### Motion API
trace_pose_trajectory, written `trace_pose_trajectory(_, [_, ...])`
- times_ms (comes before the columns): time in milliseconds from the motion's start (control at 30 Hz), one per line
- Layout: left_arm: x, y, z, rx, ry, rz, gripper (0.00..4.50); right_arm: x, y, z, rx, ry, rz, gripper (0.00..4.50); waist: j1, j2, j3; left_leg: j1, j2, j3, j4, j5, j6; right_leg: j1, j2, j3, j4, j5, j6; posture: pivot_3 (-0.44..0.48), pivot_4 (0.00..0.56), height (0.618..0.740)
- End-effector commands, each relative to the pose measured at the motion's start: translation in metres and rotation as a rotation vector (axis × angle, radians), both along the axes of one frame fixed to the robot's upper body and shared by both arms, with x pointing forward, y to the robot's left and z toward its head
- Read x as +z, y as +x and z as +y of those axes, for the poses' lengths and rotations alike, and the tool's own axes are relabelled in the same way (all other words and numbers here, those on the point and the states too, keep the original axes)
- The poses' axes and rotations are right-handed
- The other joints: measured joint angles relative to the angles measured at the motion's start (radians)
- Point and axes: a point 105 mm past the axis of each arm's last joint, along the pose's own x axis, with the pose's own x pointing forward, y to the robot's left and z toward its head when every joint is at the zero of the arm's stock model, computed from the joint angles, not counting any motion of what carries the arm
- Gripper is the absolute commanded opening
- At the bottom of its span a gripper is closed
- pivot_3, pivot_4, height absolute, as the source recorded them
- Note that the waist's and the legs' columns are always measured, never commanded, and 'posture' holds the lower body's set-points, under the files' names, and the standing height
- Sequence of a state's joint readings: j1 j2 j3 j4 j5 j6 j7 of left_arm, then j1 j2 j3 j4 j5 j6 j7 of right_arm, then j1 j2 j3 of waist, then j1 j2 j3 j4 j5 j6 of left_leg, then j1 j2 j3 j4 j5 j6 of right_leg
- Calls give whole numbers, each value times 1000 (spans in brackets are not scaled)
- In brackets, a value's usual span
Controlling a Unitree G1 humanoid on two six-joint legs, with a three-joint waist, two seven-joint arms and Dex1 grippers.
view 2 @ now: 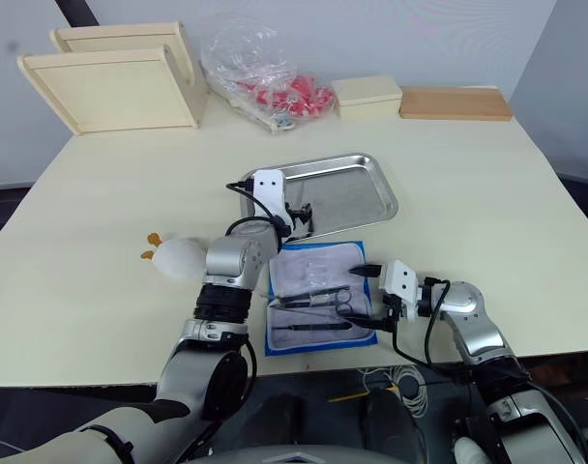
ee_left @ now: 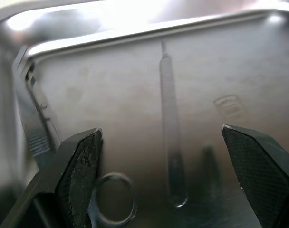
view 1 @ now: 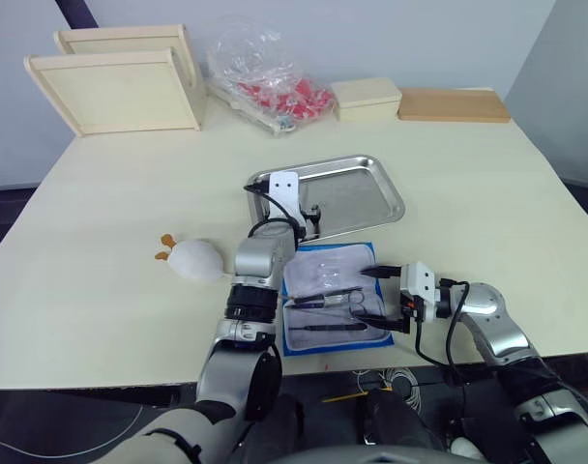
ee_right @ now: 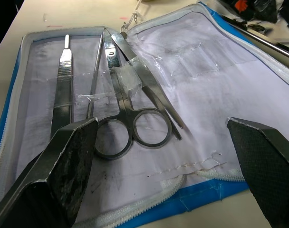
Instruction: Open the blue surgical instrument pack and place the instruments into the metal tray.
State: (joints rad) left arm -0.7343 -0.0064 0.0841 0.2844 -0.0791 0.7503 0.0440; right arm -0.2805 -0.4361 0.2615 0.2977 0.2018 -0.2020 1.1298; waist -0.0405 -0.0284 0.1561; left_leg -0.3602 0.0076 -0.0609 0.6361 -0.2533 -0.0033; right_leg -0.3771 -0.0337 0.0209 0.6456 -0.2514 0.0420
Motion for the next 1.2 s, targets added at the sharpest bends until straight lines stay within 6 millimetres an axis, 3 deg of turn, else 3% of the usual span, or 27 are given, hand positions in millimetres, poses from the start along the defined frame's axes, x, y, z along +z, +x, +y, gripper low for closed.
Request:
trace_pose_trajectory(33, [34,2,-13,-66,-9,-129,4273,-45,-17,-5,9,-137,148,4500,0,0,0,0,0,0,0,0,0,0,0,0,0,0,0,0,150,740])
trace_pose_trajectory(300, [54,-4,-18,-182,-17,-224,4273,-44,-17,-6,2,-136,148,4500,0,0,0,0,0,0,0,0,0,0,0,0,0,0,0,0,150,740])
trace_pose_trajectory(500, [66,-23,-13,-364,-7,-319,4273,-45,-18,-7,-1,-133,150,4500,-1,0,0,0,0,0,0,0,0,0,0,1,0,0,0,0,150,740])
trace_pose_trajectory(700, [69,-49,1,-563,20,-369,4273,-45,-19,-8,-4,-132,153,4500,0,0,0,0,0,0,0,0,0,0,0,0,0,0,-1,0,150,740])
trace_pose_trajectory(933, [60,-90,27,-788,24,-317,4273,-44,-19,-9,-3,-131,154,4500,0,1,0,0,1,0,0,0,0,0,-1,1,0,0,-2,0,150,740])
trace_pose_trajectory(1200, [46,-134,54,-1073,166,-265,4273,-44,-21,-13,2,-133,159,4500,2,1,1,0,3,0,0,0,0,-1,-2,1,-2,-2,-5,0,150,740])
